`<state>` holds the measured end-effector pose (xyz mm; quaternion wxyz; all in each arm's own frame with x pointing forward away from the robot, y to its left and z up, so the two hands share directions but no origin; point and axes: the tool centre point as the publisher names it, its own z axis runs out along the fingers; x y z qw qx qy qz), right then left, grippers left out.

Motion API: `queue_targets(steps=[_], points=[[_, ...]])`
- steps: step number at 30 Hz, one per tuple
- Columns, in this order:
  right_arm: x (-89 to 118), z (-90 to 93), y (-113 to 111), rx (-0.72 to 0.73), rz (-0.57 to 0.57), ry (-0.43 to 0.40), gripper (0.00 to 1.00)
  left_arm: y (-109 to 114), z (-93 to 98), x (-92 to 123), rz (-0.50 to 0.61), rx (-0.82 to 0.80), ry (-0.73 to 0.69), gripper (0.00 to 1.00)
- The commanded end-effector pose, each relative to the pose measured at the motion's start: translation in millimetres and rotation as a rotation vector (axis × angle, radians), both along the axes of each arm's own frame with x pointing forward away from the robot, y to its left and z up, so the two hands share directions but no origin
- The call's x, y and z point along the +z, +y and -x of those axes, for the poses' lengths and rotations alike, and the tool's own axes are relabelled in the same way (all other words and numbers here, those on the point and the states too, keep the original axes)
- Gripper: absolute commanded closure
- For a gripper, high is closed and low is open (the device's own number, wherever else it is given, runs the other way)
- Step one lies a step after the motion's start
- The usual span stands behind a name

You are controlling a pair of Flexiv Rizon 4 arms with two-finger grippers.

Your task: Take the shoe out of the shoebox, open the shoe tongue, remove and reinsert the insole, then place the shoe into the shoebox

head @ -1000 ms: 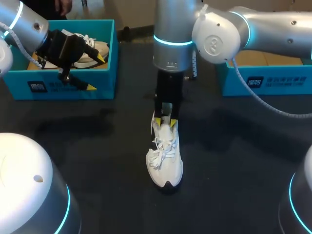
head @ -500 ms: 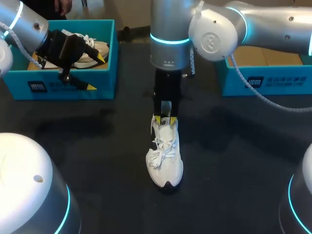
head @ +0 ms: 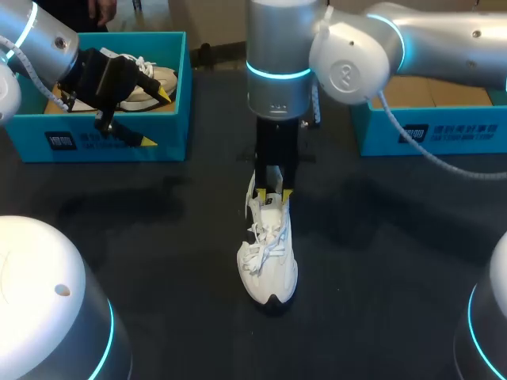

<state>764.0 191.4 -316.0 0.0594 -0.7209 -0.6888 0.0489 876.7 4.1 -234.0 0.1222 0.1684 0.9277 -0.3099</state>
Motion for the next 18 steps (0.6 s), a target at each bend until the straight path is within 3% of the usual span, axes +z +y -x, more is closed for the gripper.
queue_targets(steps=[1, 5, 8, 9, 10, 18], points=[[18.9, -1.5, -7.3, 0.143, -0.009, -0.103, 0.62, -0.5, -0.4, 0.4, -0.004, -0.001, 0.001, 0.00], [26.0, -9.2, -2.6, 0.349, 0.046, -0.145, 0.55, -0.5, -0.4, 0.4, -0.004, -0.001, 0.001, 0.00], [30.3, -11.4, -1.0, 0.471, 0.111, -0.181, 0.58, -0.5, -0.4, 0.4, -0.004, -0.001, 0.001, 0.00], [30.3, -11.4, -1.0, 0.471, 0.111, -0.181, 0.46, -0.5, -0.4, 0.4, -0.004, -0.001, 0.001, 0.00], [30.3, -11.4, -1.0, 0.471, 0.111, -0.181, 0.00, -0.5, -0.4, 0.4, -0.004, -0.001, 0.001, 0.00], [30.3, -11.4, -1.0, 0.471, 0.111, -0.181, 0.00, -0.5, -0.4, 0.4, -0.004, -0.001, 0.001, 0.00]])
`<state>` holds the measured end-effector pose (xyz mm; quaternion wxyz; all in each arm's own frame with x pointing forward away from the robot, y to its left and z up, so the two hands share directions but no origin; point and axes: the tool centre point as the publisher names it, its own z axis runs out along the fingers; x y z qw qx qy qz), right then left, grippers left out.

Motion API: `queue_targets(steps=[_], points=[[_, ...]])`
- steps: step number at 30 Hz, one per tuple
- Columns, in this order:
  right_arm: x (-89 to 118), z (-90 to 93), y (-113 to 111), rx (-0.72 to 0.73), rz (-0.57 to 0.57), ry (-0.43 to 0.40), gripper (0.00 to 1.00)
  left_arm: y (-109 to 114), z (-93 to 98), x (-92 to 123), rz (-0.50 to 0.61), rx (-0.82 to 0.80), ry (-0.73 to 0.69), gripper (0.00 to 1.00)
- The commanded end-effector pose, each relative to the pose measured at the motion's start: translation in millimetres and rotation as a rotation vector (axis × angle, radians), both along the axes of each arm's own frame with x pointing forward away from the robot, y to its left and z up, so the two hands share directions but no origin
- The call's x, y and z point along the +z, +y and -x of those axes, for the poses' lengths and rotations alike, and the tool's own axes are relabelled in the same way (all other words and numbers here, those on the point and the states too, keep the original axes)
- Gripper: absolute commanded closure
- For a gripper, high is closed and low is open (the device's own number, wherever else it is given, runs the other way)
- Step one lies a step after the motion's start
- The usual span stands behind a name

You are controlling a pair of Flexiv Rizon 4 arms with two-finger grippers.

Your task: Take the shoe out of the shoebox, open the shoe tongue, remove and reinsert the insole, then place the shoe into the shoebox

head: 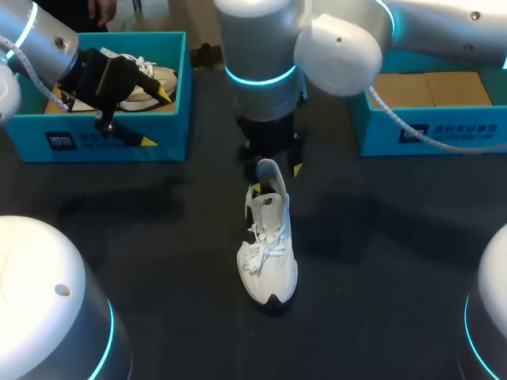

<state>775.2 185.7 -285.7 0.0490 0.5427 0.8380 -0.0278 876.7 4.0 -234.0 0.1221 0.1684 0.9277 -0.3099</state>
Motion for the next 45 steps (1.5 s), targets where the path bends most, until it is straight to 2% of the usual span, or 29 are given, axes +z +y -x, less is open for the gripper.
queue_targets(steps=[1, 3, 4, 6, 11, 15, 21, 28, 39, 45], points=[[0.0, -0.2, 4.8, -0.004, 0.018, -0.004, 0.00, -0.4, -0.4, 0.4, -0.004, -0.001, 0.001, 0.00], [0.0, -0.2, 4.8, -0.004, 0.018, -0.004, 0.00, -0.4, -0.4, 0.4, -0.004, -0.001, 0.001, 0.00], [-3.7, -1.7, 7.3, 0.089, -0.009, -0.029, 0.00, -0.4, -0.4, 0.4, -0.004, -0.001, 0.001, 0.00], [-11.0, -3.3, 6.8, 0.196, 0.017, 0.022, 0.00, -0.4, -0.4, 0.4, -0.004, -0.001, 0.001, 0.00], [-15.3, -7.4, 9.7, 0.464, 0.040, 0.054, 0.00, -0.4, -0.4, 0.4, -0.004, -0.001, 0.001, 0.00], [-17.7, -18.9, 12.3, 0.679, 0.063, 0.079, 0.00, -0.4, -0.4, 0.4, -0.004, -0.001, 0.001, 0.00], [-12.5, -37.3, 5.1, 0.869, 0.105, 0.080, 0.00, -0.4, -0.4, 0.4, -0.004, -0.001, 0.001, 0.00], [-12.1, -57.3, -6.9, 0.936, 0.134, 0.069, 0.00, -0.4, -0.4, 0.4, -0.004, -0.001, 0.001, 0.00], [-36.8, -85.0, -2.4, 0.924, 0.089, 0.020, 0.00, -0.4, -0.4, 0.4, -0.004, -0.001, 0.001, 0.00], [-54.1, -93.3, -2.6, 0.940, 0.090, 0.015, 0.00, -0.4, -0.4, 0.4, -0.004, -0.001, 0.001, 0.00]])
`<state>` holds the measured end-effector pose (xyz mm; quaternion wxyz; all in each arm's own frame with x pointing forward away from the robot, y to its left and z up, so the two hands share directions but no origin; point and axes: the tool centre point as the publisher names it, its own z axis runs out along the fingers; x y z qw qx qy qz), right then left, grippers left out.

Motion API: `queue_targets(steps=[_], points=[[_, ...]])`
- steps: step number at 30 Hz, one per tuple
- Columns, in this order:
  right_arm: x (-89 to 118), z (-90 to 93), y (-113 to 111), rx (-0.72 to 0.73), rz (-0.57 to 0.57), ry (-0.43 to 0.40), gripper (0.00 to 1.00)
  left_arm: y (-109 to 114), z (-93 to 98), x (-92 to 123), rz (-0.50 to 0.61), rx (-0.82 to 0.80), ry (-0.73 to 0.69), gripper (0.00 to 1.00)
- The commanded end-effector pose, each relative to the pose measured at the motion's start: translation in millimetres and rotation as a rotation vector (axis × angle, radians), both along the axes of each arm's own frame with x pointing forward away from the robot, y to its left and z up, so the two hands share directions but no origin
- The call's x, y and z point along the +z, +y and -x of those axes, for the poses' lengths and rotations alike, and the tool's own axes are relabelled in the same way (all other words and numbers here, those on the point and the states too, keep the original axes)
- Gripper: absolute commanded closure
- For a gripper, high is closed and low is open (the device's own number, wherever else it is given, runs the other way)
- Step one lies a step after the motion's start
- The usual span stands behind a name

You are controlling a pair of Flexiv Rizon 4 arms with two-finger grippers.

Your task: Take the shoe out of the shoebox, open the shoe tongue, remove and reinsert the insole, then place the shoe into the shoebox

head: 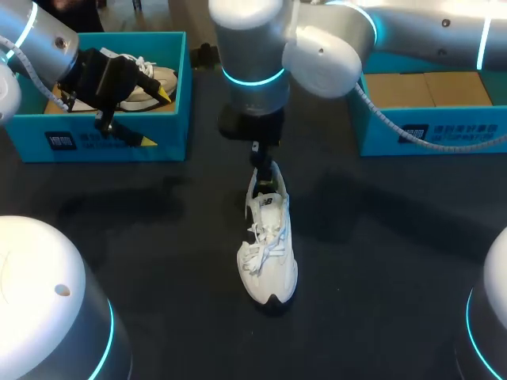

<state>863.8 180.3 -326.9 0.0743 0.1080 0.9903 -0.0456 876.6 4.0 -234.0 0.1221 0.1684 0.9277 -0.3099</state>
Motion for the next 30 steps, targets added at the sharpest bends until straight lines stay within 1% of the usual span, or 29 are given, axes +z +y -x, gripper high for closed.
queue_targets(steps=[1, 7, 12, 14, 15, 16, 18, 19, 21, 22, 23, 24, 27, 29, 30], points=[[-16.1, -5.9, 2.7, 0.017, -0.004, 0.004, 0.00, -0.4, -0.4, 0.4, -0.004, -0.001, 0.001, 0.00], [-35.9, -11.1, 1.9, 0.056, -0.020, 0.025, 0.00, -0.4, -0.4, 0.4, -0.004, -0.001, 0.001, 0.00], [-44.3, -9.2, -0.9, 0.073, -0.033, 0.030, 0.00, -0.4, -0.4, 0.4, -0.004, -0.001, 0.001, 0.00], [-49.2, -9.3, -2.6, 0.074, -0.037, 0.031, 0.02, -0.4, -0.4, 0.4, -0.004, -0.001, 0.001, 0.00], [-53.3, -10.2, -3.5, 0.072, -0.035, 0.037, 0.05, -0.4, -0.4, 0.4, -0.004, -0.001, 0.001, 0.00], [-54.6, -10.5, -3.6, 0.073, -0.033, 0.038, 0.17, -0.4, -0.4, 0.4, -0.004, -0.001, 0.001, 0.00], [-57.4, -11.5, -4.2, 0.069, -0.033, 0.044, 0.52, -0.4, -0.4, 0.4, -0.004, -0.001, 0.001, 0.00], [-57.9, -11.7, -4.1, 0.068, -0.031, 0.045, 0.64, -0.4, -0.4, 0.4, -0.004, -0.001, 0.001, 0.00], [-58.8, -11.8, -3.3, 0.071, -0.032, 0.049, 0.79, -0.4, -0.4, 0.4, -0.004, -0.001, 0.001, 0.00], [-59.7, -11.8, -2.9, 0.072, -0.032, 0.050, 0.81, -0.4, -0.4, 0.4, -0.004, -0.001, 0.001, 0.00], [-60.7, -11.7, -2.4, 0.073, -0.032, 0.052, 0.96, -0.4, -0.4, 0.4, -0.004, -0.001, 0.001, 0.00], [-61.2, -11.6, -2.1, 0.074, -0.032, 0.052, 1.00, -0.4, -0.4, 0.4, -0.004, -0.001, 0.001, 0.00], [-62.1, -11.2, -0.9, 0.065, -0.028, 0.056, 1.00, -0.4, -0.4, 0.4, -0.004, -0.001, 0.001, 0.00], [-58.6, -9.7, -1.5, 0.050, -0.023, 0.051, 1.00, -0.4, -0.4, 0.4, -0.004, -0.001, 0.001, 0.00], [-53.6, -8.0, -3.3, 0.034, -0.031, 0.050, 1.00, -0.4, -0.4, 0.4, -0.004, -0.001, 0.001, 0.00]])
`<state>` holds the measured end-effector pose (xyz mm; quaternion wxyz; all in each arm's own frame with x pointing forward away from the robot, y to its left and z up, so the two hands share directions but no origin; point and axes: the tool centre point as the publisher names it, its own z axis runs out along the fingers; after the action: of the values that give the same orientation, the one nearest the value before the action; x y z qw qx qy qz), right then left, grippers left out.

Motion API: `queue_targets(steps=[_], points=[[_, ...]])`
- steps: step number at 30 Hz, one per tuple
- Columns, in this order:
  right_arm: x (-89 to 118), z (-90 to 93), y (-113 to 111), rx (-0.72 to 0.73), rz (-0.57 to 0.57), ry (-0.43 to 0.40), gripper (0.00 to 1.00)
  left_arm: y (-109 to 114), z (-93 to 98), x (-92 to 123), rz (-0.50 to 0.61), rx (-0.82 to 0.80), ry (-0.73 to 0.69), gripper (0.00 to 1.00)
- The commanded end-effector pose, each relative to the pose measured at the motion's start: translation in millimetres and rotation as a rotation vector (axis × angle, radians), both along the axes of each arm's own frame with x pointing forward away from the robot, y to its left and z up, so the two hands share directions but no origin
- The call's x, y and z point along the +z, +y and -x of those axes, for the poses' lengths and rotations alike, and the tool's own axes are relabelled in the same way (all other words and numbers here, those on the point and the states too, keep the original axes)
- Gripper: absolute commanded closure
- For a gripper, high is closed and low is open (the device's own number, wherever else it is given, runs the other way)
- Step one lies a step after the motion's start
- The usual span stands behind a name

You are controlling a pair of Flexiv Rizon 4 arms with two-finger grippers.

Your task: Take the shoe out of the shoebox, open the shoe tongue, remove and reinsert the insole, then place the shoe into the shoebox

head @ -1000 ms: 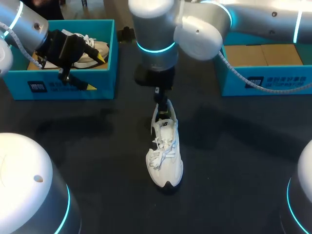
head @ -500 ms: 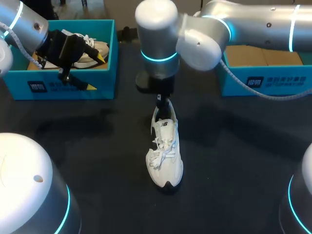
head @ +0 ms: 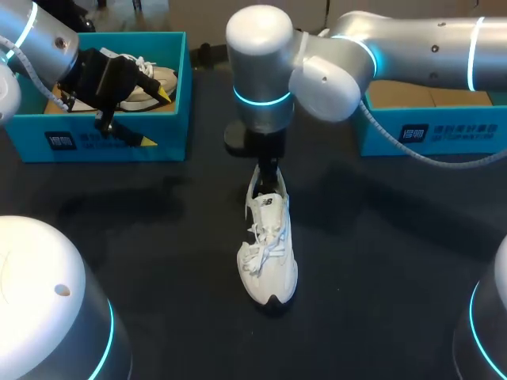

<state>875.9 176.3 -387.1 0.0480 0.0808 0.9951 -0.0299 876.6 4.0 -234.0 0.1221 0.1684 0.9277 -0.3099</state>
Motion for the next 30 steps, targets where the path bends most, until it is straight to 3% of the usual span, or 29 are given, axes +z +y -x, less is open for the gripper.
queue_targets(steps=[1, 14, 24, 30], points=[[11.9, 5.7, -1.2, -0.037, -0.004, -0.002, 1.00, -0.4, -0.4, 0.4, -0.004, -0.001, 0.001, 0.00], [109.6, 18.1, -17.8, -0.102, -0.007, -0.006, 1.00, -0.4, -0.4, 0.4, -0.004, -0.001, 0.001, 0.00], [191.6, 17.2, -36.9, -0.109, 0.086, -0.120, 1.00, -0.4, -0.4, 0.4, -0.004, -0.001, 0.001, 0.00], [217.8, 16.9, -39.1, -0.136, 0.112, -0.175, 1.00, -0.4, -0.4, 0.4, -0.004, -0.001, 0.001, 0.00]])
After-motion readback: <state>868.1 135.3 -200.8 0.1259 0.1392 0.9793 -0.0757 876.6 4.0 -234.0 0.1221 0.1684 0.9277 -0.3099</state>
